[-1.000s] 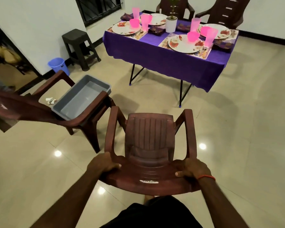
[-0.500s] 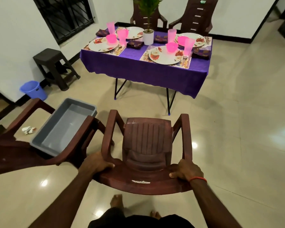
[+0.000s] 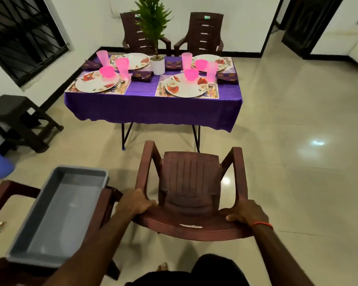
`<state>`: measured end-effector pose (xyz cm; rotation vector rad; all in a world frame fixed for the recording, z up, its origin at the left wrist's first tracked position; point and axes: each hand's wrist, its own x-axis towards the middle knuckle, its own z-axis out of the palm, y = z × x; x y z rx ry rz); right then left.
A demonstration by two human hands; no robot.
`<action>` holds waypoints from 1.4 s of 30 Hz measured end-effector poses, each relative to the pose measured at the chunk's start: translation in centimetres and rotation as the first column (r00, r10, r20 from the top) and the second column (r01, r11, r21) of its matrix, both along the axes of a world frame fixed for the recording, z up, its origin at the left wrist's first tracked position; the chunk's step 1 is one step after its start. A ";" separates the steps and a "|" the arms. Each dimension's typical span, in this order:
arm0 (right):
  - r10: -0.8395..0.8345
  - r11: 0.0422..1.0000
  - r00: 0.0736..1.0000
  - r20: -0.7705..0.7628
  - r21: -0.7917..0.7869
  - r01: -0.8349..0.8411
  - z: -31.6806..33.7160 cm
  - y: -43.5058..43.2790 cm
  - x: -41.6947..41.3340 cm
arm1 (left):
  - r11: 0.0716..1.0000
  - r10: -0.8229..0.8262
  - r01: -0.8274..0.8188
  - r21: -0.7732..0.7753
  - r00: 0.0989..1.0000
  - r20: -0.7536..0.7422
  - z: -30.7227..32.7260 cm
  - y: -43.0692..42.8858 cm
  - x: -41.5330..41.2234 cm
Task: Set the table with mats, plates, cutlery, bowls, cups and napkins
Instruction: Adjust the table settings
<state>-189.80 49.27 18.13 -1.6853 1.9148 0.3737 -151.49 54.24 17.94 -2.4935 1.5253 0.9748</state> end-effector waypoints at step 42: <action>-0.022 1.000 1.000 -0.008 -0.018 0.022 1.1 -10.2 -0.5 | 0.994 -0.059 0.061 0.089 0.998 -0.015 -0.2 -10.4 -1.7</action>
